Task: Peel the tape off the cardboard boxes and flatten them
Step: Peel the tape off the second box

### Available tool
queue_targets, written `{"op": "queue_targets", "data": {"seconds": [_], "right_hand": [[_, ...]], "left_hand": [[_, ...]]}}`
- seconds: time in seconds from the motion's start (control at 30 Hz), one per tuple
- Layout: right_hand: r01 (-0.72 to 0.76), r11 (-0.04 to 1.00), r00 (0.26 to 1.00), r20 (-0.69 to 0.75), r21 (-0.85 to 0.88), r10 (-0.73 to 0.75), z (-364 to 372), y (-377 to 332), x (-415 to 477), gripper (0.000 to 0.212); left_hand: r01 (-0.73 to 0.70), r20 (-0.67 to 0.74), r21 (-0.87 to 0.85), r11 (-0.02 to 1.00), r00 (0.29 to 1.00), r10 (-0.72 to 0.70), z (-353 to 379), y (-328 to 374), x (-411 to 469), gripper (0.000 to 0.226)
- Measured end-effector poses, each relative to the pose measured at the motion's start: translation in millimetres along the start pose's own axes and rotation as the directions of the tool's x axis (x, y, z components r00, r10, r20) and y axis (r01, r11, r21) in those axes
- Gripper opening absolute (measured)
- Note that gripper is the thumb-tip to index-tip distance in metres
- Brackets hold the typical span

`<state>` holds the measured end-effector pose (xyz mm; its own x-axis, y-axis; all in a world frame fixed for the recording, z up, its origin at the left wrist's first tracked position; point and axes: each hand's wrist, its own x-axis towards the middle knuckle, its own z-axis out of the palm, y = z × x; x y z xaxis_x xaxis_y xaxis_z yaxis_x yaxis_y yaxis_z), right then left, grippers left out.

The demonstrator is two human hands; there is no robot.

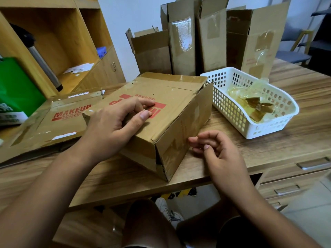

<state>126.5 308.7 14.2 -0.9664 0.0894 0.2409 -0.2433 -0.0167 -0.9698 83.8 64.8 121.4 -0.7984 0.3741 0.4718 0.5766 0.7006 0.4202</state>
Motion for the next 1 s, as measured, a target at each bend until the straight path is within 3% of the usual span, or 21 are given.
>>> {"op": "queue_targets", "data": {"seconds": [0.4, 0.6, 1.0], "right_hand": [[-0.051, 0.998, 0.997, 0.051, 0.024, 0.05, 0.0, -6.1, -0.8, 0.03], [-0.089, 0.993, 0.996, -0.013, 0.078, 0.09, -1.3, -4.2, 3.6, 0.029], [-0.111, 0.986, 0.994, 0.008, 0.123, 0.111, -1.8, -7.1, 4.8, 0.024]], "left_hand": [[-0.001, -0.015, 0.01, 1.0, 1.0, 0.001, 2.2, 4.2, -1.1, 0.034], [0.005, -0.014, 0.007, 1.0, 1.0, -0.005, 2.9, 1.5, -2.0, 0.038], [-0.008, -0.029, 0.007, 1.0, 1.0, 0.008, 4.8, 1.5, -3.2, 0.037]]}}
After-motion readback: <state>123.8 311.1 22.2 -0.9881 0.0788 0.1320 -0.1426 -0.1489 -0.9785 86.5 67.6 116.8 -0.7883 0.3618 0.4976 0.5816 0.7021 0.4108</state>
